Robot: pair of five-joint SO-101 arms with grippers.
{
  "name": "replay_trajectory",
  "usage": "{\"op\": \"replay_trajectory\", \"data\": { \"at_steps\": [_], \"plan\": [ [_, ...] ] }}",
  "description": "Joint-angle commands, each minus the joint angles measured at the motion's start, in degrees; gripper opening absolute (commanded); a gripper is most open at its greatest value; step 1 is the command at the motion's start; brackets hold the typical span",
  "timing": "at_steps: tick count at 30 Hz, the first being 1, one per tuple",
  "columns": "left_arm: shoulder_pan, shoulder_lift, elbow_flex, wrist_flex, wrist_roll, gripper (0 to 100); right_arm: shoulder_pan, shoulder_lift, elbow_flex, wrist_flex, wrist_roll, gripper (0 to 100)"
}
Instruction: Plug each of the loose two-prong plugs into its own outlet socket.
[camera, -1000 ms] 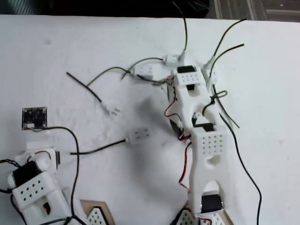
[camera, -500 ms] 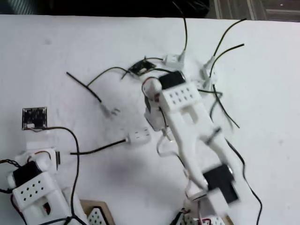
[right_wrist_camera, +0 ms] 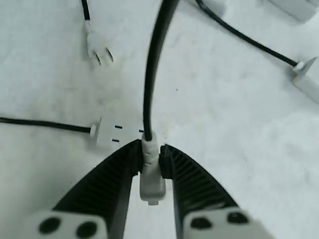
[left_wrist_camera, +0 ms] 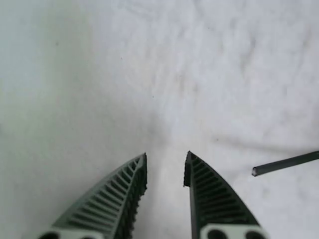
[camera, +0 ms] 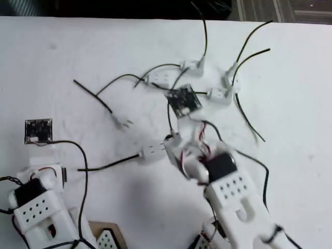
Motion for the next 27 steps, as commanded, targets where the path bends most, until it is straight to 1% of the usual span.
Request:
{"op": "replay_trajectory", "data": {
  "at_steps": [1, 6, 12, 15, 21, 24, 27],
  "plan": [
    [0.6, -0.7, -0.3, -0.8, -0.7, 14, -1.6, -6.8, 6.7, -8.2, -2.8, 1.7],
    [0.6, -0.7, -0.3, -0.8, -0.7, 14, -3.1, -7.4, 14.1, -19.3, -7.3, 1.7],
    [0.6, -0.7, -0.3, -0.8, -0.7, 14, -3.1, -7.4, 21.8, -33.4, -7.5, 1.7],
    [0.7, -0.7, -0.3, -0.8, -0.7, 14, -3.1, -7.4, 24.6, -38.6, -7.3, 1.7],
    [0.7, -0.7, -0.3, -0.8, -0.7, 14, -3.3, -7.3, 26.1, -39.7, -7.5, 1.6],
    [0.7, -0.7, -0.3, -0.8, -0.7, 14, -4.8, -7.2, 26.7, -39.8, -7.5, 1.6],
    [0.7, -0.7, -0.3, -0.8, -0.7, 14, -5.0, -4.3, 26.4, -41.1, -7.5, 1.6]
  ]
}}
